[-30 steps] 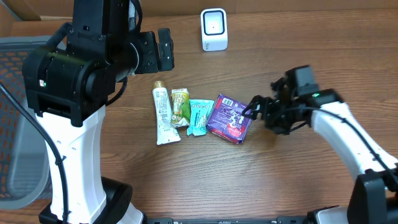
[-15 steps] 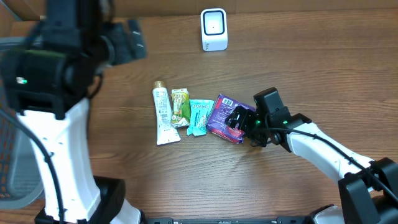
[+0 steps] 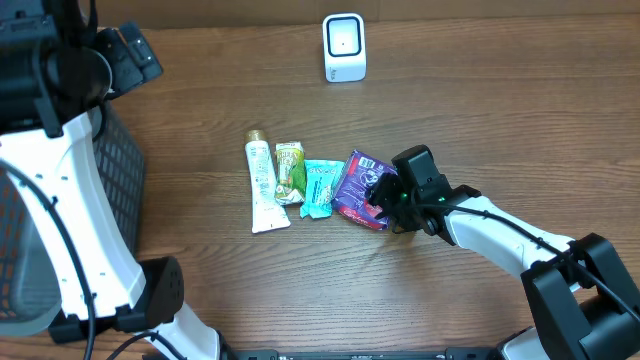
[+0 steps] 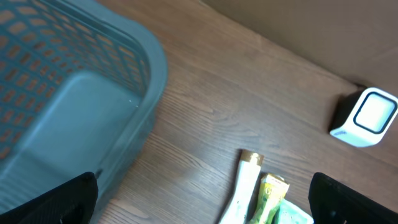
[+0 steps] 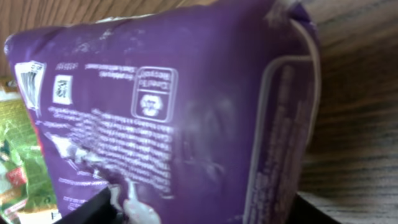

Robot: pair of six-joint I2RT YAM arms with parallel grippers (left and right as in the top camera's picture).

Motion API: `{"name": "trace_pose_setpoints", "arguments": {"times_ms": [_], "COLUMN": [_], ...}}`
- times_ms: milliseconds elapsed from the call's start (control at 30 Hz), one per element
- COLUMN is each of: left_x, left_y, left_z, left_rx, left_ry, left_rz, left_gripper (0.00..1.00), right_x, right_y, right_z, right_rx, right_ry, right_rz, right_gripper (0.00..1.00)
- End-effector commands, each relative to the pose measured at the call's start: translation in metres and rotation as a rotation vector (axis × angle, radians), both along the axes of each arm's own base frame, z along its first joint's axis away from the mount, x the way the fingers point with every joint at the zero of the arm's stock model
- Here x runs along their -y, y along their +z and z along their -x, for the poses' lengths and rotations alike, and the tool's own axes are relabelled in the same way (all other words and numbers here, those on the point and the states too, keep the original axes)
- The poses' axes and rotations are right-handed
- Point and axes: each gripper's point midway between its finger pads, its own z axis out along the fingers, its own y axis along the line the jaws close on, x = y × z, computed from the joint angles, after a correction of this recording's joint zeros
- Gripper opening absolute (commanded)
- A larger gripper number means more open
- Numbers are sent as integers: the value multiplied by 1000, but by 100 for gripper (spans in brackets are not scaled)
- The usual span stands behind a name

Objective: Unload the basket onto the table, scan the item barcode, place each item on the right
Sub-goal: 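Raise left arm away and move right gripper to the purple pack, then grasp the purple snack pack with the right gripper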

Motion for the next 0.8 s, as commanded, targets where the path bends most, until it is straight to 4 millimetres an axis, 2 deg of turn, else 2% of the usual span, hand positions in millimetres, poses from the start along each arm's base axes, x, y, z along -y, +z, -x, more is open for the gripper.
{"name": "trace_pose_setpoints", "arguments": {"times_ms": [0, 67, 133, 300, 500, 667, 767], "left_x": [1, 2, 2, 1, 1, 1, 1], "left_y": [-13, -16, -18, -19, -19, -19, -19], "left_z": [-8, -10, -11, -12, -12, -12, -12], "left_rx": [-29, -37, -42, -46, -46, -46, -46], "left_ry": [6, 5, 4, 7, 7, 5, 5], "left_rz": [35, 37, 37, 38, 38, 38, 38], "left_gripper": [99, 100, 99, 100, 99, 99, 100], "right_x": [-3, -8, -15, -19, 3, 30, 50], "right_y": [-7, -4, 3, 21, 41, 59, 60], "right_z": [6, 8, 7, 4, -1, -20, -40], "right_rx": [-35, -26, -2, 34, 73, 224, 283], "right_ry": [4, 61, 139, 309, 532, 778, 778], "right_rz": [-12, -29, -54, -64, 37, 152, 237], "right_gripper": [57, 55, 47, 45, 47, 62, 74]}}
